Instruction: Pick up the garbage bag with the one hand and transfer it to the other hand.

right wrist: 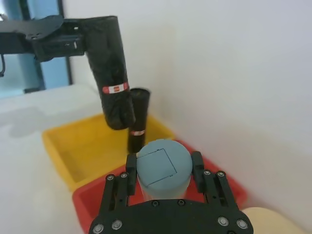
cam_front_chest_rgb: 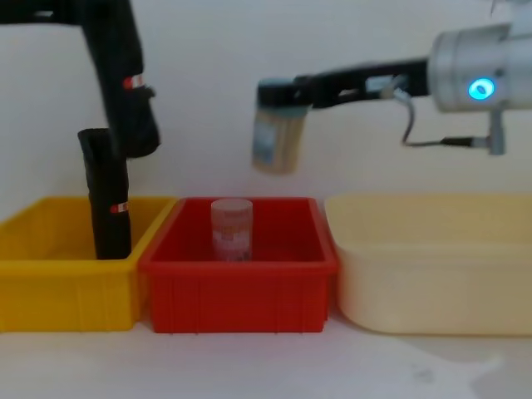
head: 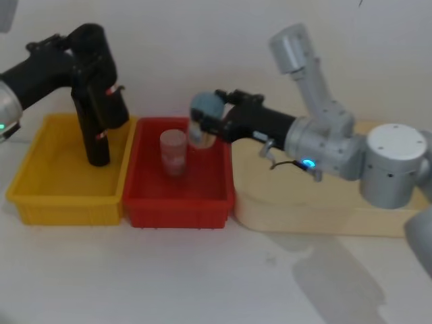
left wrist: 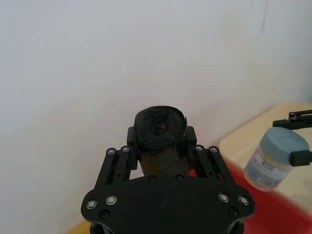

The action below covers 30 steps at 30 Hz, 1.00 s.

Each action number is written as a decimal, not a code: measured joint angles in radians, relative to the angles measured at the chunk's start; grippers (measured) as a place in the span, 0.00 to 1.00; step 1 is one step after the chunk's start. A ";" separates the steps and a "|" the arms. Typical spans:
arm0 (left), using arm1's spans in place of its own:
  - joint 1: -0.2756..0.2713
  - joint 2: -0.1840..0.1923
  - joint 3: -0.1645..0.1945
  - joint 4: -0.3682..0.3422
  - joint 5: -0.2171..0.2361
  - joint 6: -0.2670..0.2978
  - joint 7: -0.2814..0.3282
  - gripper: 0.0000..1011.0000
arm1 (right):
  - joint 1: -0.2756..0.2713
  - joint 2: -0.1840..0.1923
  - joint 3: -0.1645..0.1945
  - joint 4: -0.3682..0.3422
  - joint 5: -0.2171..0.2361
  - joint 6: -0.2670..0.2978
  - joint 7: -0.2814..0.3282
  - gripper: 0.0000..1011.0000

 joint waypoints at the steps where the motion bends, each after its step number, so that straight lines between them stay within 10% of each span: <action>1: -0.004 -0.002 0.002 -0.001 -0.001 0.003 -0.002 0.51 | -0.014 0.013 0.014 -0.031 0.003 0.003 -0.016 0.65; 14: -0.149 -0.111 0.129 0.073 -0.006 0.042 -0.063 0.51 | -0.143 0.109 0.143 -0.228 0.016 0.032 -0.138 0.65; 30: -0.317 -0.293 0.273 0.321 0.042 -0.018 -0.099 0.51 | -0.237 0.181 0.263 -0.245 0.018 0.076 -0.227 0.65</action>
